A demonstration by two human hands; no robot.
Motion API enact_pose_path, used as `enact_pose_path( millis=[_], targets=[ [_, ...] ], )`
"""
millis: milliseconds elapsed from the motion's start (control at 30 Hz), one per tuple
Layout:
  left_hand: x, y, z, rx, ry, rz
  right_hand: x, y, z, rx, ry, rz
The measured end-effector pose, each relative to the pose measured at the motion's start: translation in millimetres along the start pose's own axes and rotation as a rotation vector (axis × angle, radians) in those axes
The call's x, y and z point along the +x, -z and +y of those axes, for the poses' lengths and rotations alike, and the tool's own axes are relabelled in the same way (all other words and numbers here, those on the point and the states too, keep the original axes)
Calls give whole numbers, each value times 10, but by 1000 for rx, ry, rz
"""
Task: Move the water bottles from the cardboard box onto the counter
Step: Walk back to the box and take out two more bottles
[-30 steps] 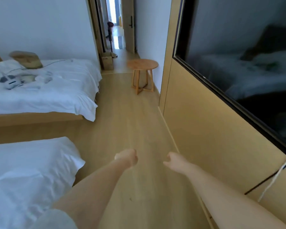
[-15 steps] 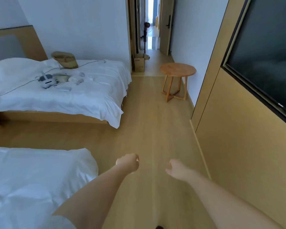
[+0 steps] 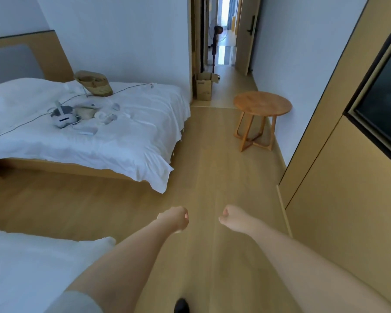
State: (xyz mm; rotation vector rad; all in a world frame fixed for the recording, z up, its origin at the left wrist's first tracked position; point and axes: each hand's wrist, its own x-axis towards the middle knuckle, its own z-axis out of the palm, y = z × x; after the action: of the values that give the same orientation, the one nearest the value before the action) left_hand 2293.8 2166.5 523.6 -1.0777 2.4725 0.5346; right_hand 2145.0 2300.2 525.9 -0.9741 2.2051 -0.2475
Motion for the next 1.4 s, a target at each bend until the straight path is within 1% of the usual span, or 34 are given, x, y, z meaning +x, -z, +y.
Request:
enact_pose_path(
  millis=[100, 200, 333, 433, 567, 767, 867, 967, 1067, 1167, 1300, 1400],
  targets=[
    [619, 267, -46, 10, -15, -8, 617, 231, -39, -53, -22, -8],
    [1315, 677, -124, 7, -35, 25, 1315, 549, -177, -101, -32, 3],
    [2266, 1297, -232, -16, -38, 38, 2200, 1131, -497, -155, -31, 39],
    [2886, 1749, -209, 5, -35, 67, 2756, 1594, -672, -126, -24, 68],
    [3631, 2206, 27, 30, -81, 47, 3437, 2134, -673, -126, -55, 68],
    [4946, 2687, 488, -22, -97, 29, 4657, 2895, -424, -149, -66, 50],
    [5624, 2984, 783, 0, -83, 25, 5293, 3384, -257, -139, -39, 62],
    [6207, 3361, 1112, 28, -87, 33, 5822, 3928, -98, -146, -52, 36],
    [6725, 3735, 1391, 27, -98, 61, 6310, 4454, 38, -141, -59, 53],
    [7173, 4044, 1507, 49, -101, 55, 6735, 4870, 57, -141, -59, 27],
    [8029, 4403, 1503, 50, -58, 19, 7475, 5359, -10, -126, -33, 33],
    [8713, 4696, 1496, 39, -61, 13, 8096, 5726, -107, -132, -24, 50]
  ],
)
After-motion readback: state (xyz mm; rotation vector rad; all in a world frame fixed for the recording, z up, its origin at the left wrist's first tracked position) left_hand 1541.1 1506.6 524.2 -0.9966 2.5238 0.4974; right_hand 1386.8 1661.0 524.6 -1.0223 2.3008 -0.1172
